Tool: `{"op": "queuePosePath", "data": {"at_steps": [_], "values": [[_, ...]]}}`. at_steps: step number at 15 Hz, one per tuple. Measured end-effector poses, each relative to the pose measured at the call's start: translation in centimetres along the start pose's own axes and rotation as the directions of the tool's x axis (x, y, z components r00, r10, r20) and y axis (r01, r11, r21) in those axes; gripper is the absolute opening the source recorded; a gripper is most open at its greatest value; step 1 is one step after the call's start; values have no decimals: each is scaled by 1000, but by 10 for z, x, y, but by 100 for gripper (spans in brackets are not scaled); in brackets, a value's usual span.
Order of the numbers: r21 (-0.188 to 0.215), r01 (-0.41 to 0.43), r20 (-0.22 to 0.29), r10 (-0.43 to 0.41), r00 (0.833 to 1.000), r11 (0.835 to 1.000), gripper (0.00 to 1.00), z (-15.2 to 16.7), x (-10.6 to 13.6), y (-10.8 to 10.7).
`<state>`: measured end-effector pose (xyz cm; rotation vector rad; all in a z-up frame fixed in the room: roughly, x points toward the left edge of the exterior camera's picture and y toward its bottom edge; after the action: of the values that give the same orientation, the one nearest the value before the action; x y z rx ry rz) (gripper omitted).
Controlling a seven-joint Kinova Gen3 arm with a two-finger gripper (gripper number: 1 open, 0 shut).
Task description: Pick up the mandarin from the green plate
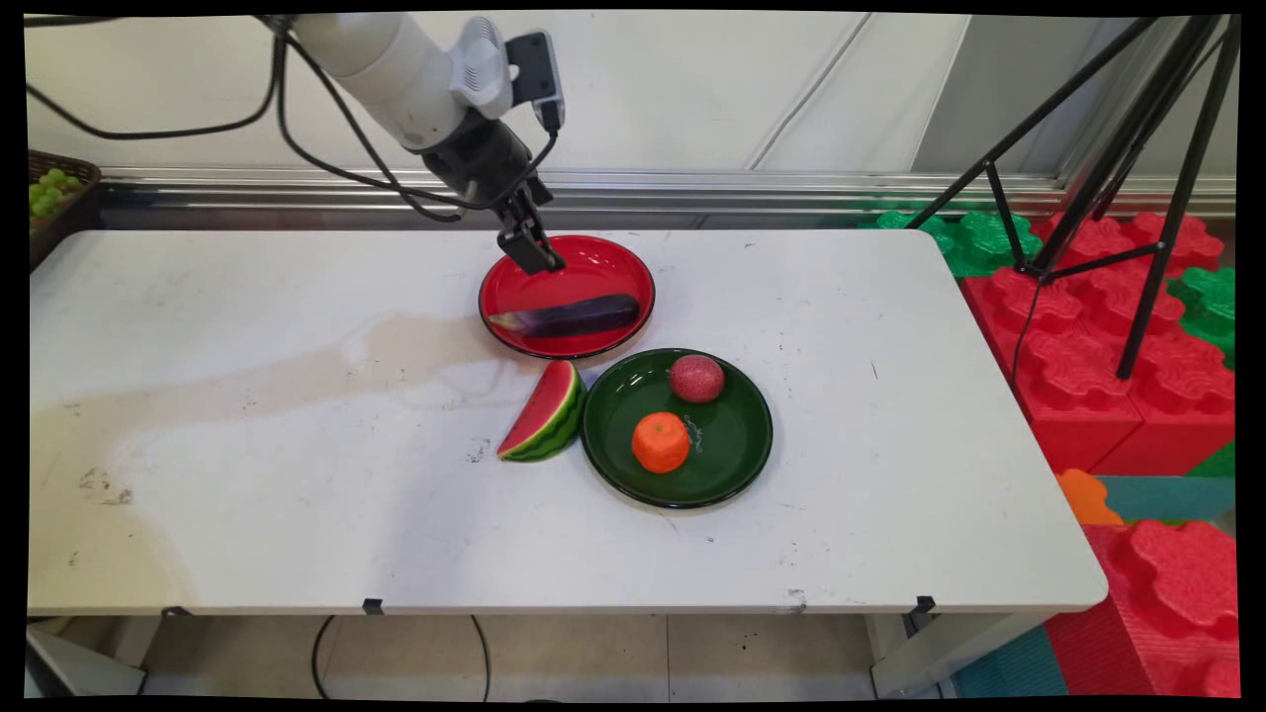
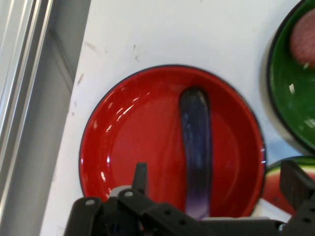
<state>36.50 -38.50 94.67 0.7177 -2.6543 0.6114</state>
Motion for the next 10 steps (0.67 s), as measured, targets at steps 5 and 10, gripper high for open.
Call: {"op": "queuePosePath", "data": {"at_steps": [5, 10], "values": [[-7, 60, -24, -60, 998, 998, 100, -35, 5, 45], [-41, 100, -14, -100, 995, 994, 100, -46, 13, 87]]}}
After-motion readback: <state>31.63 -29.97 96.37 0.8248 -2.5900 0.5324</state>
